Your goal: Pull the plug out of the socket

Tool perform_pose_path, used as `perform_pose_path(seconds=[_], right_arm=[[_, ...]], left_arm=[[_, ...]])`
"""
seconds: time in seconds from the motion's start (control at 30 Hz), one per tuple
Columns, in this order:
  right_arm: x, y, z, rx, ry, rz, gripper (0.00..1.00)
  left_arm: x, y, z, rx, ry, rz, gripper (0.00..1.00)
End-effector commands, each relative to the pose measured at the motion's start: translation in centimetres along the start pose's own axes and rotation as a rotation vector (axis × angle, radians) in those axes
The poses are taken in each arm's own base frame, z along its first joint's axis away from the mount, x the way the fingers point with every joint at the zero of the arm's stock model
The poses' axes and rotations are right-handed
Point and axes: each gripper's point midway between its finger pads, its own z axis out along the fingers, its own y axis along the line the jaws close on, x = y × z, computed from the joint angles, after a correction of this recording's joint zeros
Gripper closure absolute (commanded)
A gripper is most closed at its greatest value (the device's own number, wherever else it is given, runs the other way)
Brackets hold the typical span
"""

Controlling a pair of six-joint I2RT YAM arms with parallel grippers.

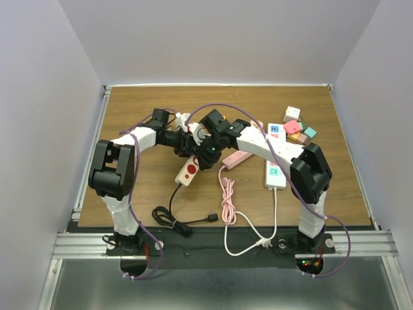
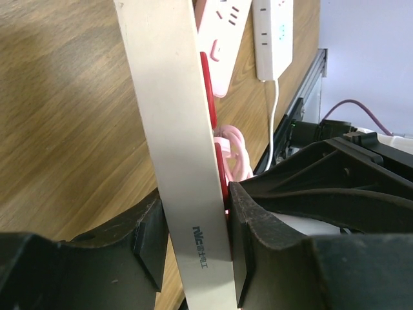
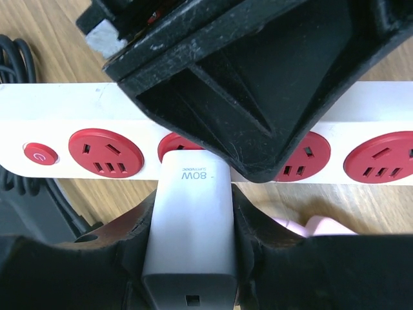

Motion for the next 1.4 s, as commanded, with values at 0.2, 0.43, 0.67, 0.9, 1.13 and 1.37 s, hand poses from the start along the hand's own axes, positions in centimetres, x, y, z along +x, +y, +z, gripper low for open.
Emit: perform_pose_path(seconds=[0.2,0.43,0.67,0.9,1.13,1.37], right_arm=[[-3.8,-0.8,-13.5,0.199,-0.263,-0.012,1.0],[-4.5,-2.8,-10.8,0.237,-0.256,0.073,1.0],[-1.1,-13.4,-12.1,0.73,-0.205,0.361,1.0],[6.0,-19.2,-12.8,0.992,-0.134,0.641,1.0],[6.2,-20.9,-10.2,0.971,-0.139,0.673,1.0],[4.4,-23.4,-6.7,0.92,-0.136,0.677,1.0]], left_arm=[[0.0,6.7,-0.2,-0.218,-0.023,0.102,1.0],[-0.3,6.7,-0.8,-0.245,-0.032,0.093,1.0],[-3.3,9.9,-3.9,-0.437,-0.149,-0.003,1.0],[-7.5,13.3,-8.5,-0.613,-0.319,-0.103,1.0],[-10.0,13.2,-8.1,-0.549,-0.33,-0.093,1.0],[-9.9,13.0,-6.1,-0.432,-0.309,-0.107,1.0]])
